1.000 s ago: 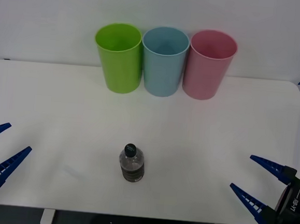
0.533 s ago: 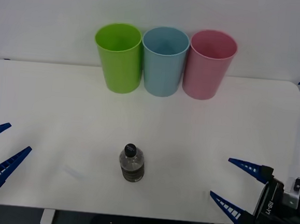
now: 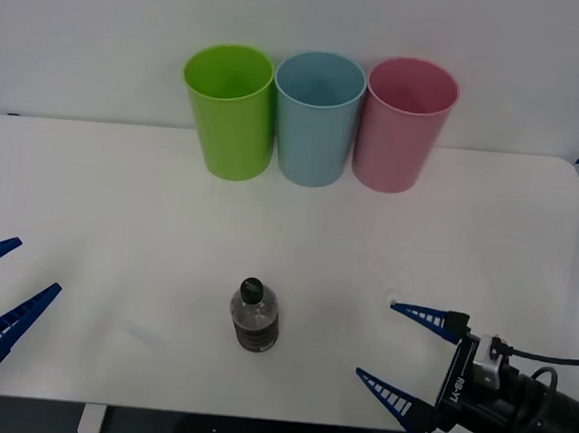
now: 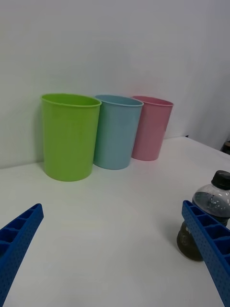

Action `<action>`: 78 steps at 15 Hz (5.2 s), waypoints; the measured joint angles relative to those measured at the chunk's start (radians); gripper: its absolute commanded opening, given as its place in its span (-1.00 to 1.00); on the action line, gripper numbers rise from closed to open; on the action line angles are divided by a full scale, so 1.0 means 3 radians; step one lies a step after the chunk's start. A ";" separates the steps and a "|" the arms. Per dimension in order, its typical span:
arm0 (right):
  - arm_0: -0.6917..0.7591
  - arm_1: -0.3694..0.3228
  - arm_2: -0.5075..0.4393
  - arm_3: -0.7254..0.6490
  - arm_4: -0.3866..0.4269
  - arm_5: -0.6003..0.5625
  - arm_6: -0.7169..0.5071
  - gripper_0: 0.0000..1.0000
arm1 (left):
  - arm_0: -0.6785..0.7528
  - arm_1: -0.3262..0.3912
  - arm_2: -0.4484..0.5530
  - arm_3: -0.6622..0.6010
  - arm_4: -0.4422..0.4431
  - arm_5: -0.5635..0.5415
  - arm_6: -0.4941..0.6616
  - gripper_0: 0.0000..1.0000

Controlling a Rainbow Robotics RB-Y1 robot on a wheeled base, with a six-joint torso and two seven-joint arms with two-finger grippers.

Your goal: Grasp the object on the table and drop it into the matching bin: aluminum can to the light blue bin, PET bottle to the pink bin.

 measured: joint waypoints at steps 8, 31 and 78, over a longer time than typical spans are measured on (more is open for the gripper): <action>-0.0406 0.0060 0.0458 0.0396 0.0000 0.0145 0.0131 1.00 | 0.0000 0.0000 0.0000 0.0000 0.0000 0.0000 0.0000 1.00; -0.1078 0.0651 0.1132 0.1168 0.0164 0.0799 0.0510 1.00 | 0.0000 0.0000 0.0000 0.0000 0.0000 0.0000 0.0000 1.00; -0.1234 0.0520 0.0614 -0.0207 0.0662 0.1661 -0.1396 -1.00 | 0.0000 0.0000 0.0000 0.0000 0.0000 0.0000 0.0000 1.00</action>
